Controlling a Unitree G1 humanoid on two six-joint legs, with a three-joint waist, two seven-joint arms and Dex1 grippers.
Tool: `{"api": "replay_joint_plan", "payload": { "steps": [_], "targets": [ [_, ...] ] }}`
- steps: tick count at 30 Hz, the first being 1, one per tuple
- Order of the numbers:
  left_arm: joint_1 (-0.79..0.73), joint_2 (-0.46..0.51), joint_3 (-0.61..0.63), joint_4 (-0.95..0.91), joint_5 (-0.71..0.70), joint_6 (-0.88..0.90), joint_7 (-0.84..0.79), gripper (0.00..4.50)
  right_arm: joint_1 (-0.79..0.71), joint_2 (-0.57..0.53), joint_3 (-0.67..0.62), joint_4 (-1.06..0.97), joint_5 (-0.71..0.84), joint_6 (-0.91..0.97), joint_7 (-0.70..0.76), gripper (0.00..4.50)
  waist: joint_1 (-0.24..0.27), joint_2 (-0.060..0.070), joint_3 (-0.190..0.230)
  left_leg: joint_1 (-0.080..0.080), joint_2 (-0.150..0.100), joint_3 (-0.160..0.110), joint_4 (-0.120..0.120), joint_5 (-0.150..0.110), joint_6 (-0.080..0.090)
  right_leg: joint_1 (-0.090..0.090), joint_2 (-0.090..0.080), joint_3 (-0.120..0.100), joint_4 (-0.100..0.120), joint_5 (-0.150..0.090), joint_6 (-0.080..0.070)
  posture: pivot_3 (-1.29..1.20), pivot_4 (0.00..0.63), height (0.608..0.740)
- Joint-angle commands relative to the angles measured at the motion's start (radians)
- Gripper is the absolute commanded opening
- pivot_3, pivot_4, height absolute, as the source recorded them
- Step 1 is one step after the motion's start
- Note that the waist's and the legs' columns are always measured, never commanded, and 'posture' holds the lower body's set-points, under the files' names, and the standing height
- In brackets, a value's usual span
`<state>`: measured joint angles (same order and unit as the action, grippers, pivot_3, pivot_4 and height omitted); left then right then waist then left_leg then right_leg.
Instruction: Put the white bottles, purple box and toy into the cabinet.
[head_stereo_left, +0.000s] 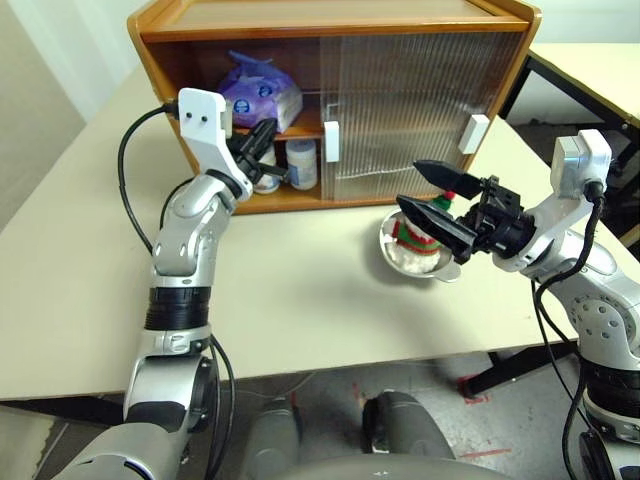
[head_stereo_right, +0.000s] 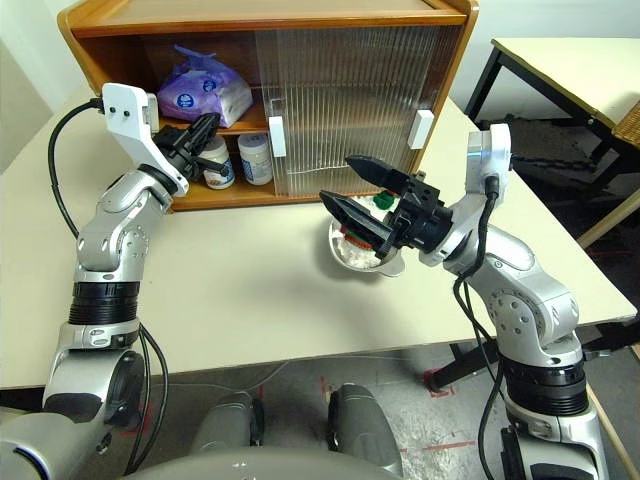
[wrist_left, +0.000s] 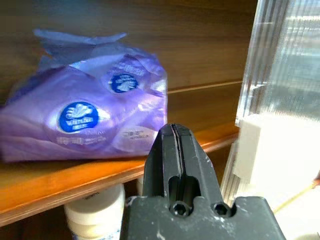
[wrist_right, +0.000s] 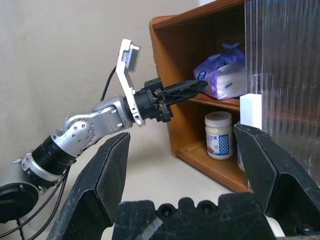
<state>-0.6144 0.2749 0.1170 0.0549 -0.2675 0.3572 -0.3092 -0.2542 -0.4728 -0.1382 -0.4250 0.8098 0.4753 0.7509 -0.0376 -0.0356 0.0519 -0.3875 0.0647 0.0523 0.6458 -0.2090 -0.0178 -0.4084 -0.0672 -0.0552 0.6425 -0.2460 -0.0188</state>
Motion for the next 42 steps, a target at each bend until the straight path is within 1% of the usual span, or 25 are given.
{"api": "replay_joint_plan", "payload": {
  "steps": [1,8,15,18,21,25,32,36,37,40,41,42],
  "targets": [
    [-0.008,-0.008,-0.003,0.035,0.035,-0.021,0.037,0.03,0.007,-0.007,-0.017,-0.015,0.008,-0.001,-0.007,4.50,0.001,0.000,0.000,0.000,0.000,0.000,0.000,0.000,0.000,0.000,0.000,0.000,0.000,0.000,0.000,-0.06,0.000,0.740],
    [-0.024,-0.018,0.005,0.070,0.050,-0.045,0.068,0.03,0.012,-0.015,-0.026,-0.019,0.012,0.001,-0.011,4.50,0.001,0.000,0.000,0.000,0.000,0.000,0.001,0.000,0.000,0.000,-0.001,0.000,0.000,0.000,0.001,-0.07,0.000,0.740],
    [-0.101,-0.068,0.020,0.211,0.075,-0.114,0.153,0.03,0.032,-0.023,-0.040,-0.049,0.022,0.008,-0.030,4.50,-0.001,-0.001,0.000,-0.001,0.000,0.000,0.001,0.000,0.000,0.000,-0.001,0.000,0.000,0.000,0.001,-0.11,0.000,0.740],
    [-0.134,-0.077,0.018,0.281,0.086,-0.151,0.161,0.03,0.043,-0.026,-0.045,-0.061,0.025,0.011,-0.036,4.50,-0.002,-0.001,0.000,-0.001,0.000,0.000,0.001,0.000,0.000,0.000,-0.001,0.000,0.000,0.000,0.001,-0.12,0.000,0.740],
    [-0.170,-0.104,0.041,0.354,0.076,-0.170,0.194,0.03,0.048,-0.027,-0.046,-0.071,0.026,0.009,-0.046,4.50,-0.004,-0.001,0.000,-0.001,0.000,0.000,0.001,0.000,0.000,0.000,-0.001,0.000,0.000,0.000,0.001,-0.14,0.000,0.740],
    [-0.207,-0.115,0.034,0.446,0.089,-0.225,0.191,0.03,0.055,-0.028,-0.053,-0.084,0.026,0.007,-0.061,4.50,-0.017,-0.001,0.000,0.000,0.000,0.000,0.001,0.000,0.000,0.000,-0.001,0.000,0.000,0.000,0.001,-0.16,0.000,0.740],
    [-0.237,-0.112,0.034,0.527,0.097,-0.287,0.187,0.03,0.082,-0.035,-0.066,-0.106,0.031,0.003,-0.073,4.50,-0.039,-0.001,-0.001,-0.001,-0.001,0.000,0.001,0.000,0.000,0.000,-0.001,0.000,-0.001,0.000,0.001,-0.17,0.000,0.740],
    [-0.224,-0.116,0.040,0.488,0.060,-0.292,0.140,0.03,0.088,-0.035,-0.064,-0.101,0.029,-0.002,-0.072,4.50,-0.053,-0.001,-0.001,-0.001,-0.001,0.000,0.001,0.000,0.000,0.000,-0.001,0.000,-0.001,0.001,0.001,-0.17,0.000,0.740],
    [-0.208,-0.123,0.044,0.439,0.013,-0.278,0.082,0.03,0.087,-0.034,-0.062,-0.099,0.028,-0.002,-0.071,4.50,-0.056,-0.001,-0.001,-0.001,-0.001,0.000,0.001,0.000,0.000,0.000,-0.001,0.000,-0.001,0.001,0.001,-0.16,0.000,0.740],
    [-0.158,-0.119,0.037,0.329,-0.049,-0.268,-0.024,0.03,0.079,-0.033,-0.058,-0.090,0.027,-0.003,-0.066,4.50,-0.058,-0.001,-0.001,-0.001,0.000,0.000,0.000,0.000,0.000,0.000,-0.001,0.000,-0.001,0.001,0.001,-0.14,0.000,0.740],
    [-0.120,-0.098,0.027,0.257,-0.058,-0.241,-0.052,0.03,0.071,-0.033,-0.053,-0.080,0.025,-0.004,-0.058,4.50,-0.058,-0.001,-0.001,-0.001,0.000,0.000,0.000,0.000,0.000,0.000,-0.001,0.000,-0.001,0.000,0.001,-0.13,0.000,0.740],
    [-0.089,-0.082,0.023,0.194,-0.070,-0.209,-0.070,0.41,0.064,-0.033,-0.050,-0.070,0.025,-0.004,-0.052,4.50,-0.060,-0.001,-0.001,0.000,0.000,0.000,0.000,0.000,0.000,0.000,0.000,0.000,-0.001,0.000,0.001,-0.12,0.000,0.740]
  ]
}}
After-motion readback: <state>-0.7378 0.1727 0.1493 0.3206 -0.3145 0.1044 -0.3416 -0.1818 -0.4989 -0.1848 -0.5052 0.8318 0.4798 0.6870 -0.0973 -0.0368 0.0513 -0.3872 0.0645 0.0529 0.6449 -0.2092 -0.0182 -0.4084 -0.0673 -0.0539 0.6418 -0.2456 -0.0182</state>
